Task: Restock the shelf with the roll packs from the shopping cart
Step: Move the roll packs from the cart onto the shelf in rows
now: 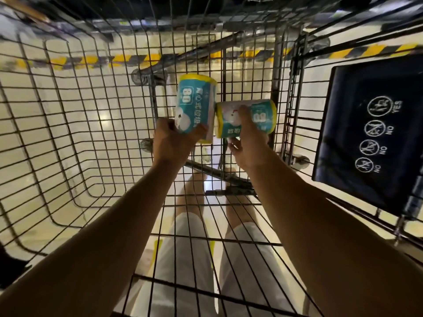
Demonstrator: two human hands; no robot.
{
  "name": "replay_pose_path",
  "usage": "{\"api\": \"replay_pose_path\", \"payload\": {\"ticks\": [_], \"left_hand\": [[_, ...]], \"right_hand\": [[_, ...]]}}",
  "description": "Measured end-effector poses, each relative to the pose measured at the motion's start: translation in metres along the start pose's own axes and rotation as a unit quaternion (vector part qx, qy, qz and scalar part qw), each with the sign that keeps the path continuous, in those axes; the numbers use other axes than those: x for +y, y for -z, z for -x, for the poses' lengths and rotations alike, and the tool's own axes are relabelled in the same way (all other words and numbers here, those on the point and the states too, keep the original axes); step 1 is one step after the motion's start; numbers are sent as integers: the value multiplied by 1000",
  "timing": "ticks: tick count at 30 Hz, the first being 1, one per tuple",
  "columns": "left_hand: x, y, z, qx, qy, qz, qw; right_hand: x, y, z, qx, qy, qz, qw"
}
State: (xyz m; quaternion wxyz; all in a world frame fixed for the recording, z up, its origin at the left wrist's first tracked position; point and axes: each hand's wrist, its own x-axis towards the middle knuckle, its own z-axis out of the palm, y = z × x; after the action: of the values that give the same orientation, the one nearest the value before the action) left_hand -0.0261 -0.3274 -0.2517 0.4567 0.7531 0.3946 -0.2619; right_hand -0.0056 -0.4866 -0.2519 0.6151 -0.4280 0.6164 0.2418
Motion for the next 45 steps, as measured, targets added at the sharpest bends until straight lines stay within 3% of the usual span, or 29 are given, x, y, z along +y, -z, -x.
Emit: {"api": "replay_pose_path", "payload": {"ticks": [8,16,22,30,34,39,45], "left_hand": [[16,8,26,-84,11,83,993],[66,71,125,-158,-13,193,968],[93,131,210,-234,-96,271,929],[88,180,285,-135,-187,222,947],[63,195,326,-74,-249,208,943],[15,211,376,-45,-273,271,922],[-44,253,420,-60,-250,352,900]], "right_hand": [[-7,33,14,-98,64,16,993],[-24,51,164,-136,186,118,966],[-24,71,273,-184,204,34,961],[11,101,337,-312,295,70,901],[42,113,359,-324,326,79,885],[92,123,387,-310,368,102,871],[135,126,416,-407,333,123,842]]}}
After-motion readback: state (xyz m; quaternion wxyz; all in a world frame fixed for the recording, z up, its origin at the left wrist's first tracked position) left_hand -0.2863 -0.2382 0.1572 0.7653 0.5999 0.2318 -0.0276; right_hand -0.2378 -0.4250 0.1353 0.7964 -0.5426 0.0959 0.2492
